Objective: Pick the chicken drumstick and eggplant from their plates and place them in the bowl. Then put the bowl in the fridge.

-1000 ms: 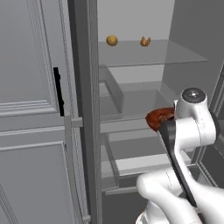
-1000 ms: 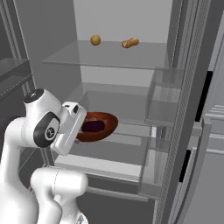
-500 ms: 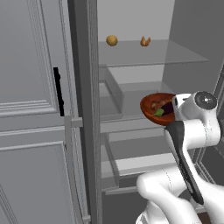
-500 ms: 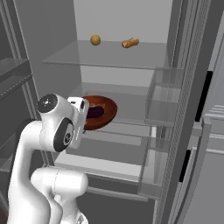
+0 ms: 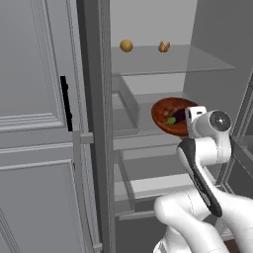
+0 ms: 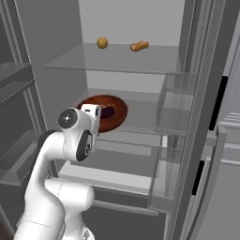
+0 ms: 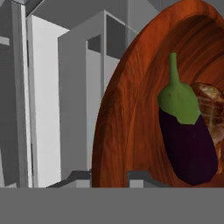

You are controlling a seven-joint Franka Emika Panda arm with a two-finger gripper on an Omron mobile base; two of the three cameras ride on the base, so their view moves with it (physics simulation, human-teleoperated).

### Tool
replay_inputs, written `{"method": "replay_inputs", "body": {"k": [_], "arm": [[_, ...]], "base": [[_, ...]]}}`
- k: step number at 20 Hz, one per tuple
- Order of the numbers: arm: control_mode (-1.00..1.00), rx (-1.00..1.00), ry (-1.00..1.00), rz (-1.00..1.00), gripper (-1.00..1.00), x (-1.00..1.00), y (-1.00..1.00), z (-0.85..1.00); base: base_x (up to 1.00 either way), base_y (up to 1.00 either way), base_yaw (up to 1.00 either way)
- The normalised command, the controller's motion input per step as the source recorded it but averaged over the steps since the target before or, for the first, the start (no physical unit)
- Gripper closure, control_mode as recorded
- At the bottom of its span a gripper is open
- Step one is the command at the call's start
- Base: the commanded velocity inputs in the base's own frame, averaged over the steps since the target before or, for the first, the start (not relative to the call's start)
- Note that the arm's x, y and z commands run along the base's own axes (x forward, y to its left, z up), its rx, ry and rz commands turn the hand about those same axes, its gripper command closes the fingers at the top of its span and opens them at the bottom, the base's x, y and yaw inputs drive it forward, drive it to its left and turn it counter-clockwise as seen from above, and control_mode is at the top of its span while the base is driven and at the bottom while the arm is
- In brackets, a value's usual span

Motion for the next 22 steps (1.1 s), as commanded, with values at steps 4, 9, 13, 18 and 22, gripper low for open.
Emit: {"method": "replay_inputs", "body": {"k": [4,9,13,18,22], "arm": [[-1.0,0.0,0.06,0.0,1.0,0.92,-0.02,-0.19],[-1.0,-0.02,0.11,0.0,1.0,0.79,-0.11,-0.18],[-1.0,-0.02,0.07,0.0,1.0,0.66,-0.02,-0.35],[-1.0,0.0,0.01,0.01,1.0,0.5,-0.01,-0.31],[-1.0,0.0,0.0,0.0,1.0,0.5,0.0,-0.22]], "base": [[0.0,0.0,0.0],[0.0,0.0,0.0],[0.0,0.0,0.0],[0.0,0.0,0.0],[0.0,0.0,0.0]]}}
